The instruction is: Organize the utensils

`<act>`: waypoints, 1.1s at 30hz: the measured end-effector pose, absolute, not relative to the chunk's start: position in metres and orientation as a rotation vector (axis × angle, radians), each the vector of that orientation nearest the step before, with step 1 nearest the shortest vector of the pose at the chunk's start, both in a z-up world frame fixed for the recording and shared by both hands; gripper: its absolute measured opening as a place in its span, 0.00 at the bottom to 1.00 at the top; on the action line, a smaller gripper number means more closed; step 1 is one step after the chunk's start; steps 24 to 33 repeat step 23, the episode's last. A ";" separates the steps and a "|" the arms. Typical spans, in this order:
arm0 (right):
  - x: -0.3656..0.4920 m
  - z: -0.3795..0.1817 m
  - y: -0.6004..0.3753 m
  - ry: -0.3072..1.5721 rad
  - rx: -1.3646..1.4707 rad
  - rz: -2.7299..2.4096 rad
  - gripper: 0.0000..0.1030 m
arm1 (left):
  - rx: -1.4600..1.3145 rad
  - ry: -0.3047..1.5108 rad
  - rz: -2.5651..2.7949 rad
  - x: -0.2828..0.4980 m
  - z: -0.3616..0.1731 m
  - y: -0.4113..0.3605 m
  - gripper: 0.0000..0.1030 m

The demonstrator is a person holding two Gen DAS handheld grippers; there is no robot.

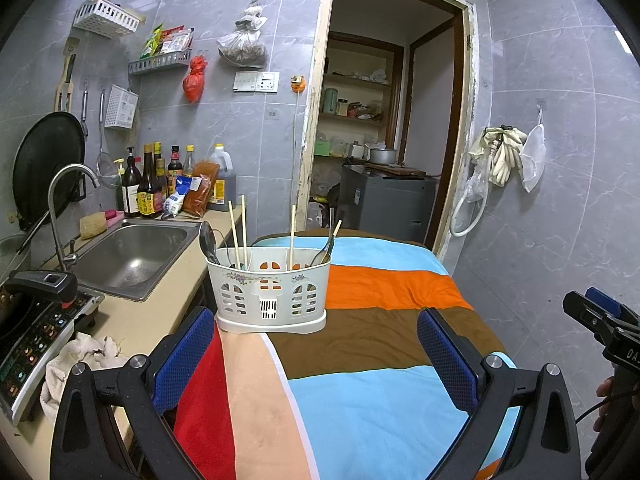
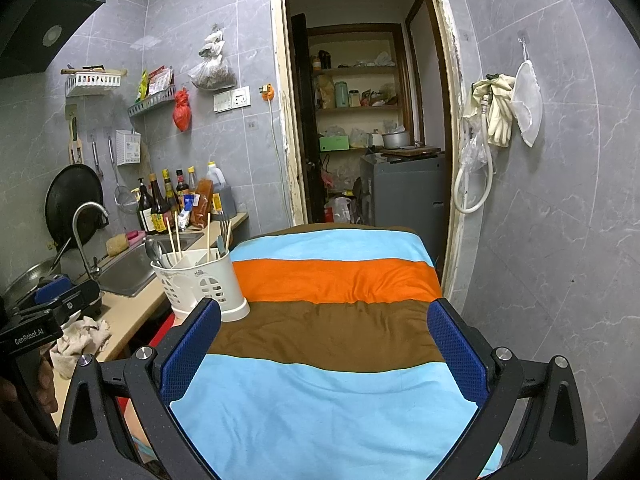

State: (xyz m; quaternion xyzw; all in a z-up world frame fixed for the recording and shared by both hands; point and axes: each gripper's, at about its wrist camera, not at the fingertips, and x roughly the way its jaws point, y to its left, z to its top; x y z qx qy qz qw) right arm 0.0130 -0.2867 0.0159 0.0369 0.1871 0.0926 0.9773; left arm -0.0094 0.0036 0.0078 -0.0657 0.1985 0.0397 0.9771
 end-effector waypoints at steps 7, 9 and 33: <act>0.012 0.014 -0.287 0.381 0.074 0.187 0.98 | -0.141 0.397 0.080 -0.009 0.005 0.004 0.99; 0.011 0.012 -0.286 0.383 0.075 0.187 0.98 | -0.141 0.397 0.082 -0.008 0.005 0.004 0.99; 0.011 0.005 -0.285 0.393 0.077 0.188 0.98 | -0.142 0.402 0.081 -0.007 0.006 0.004 0.99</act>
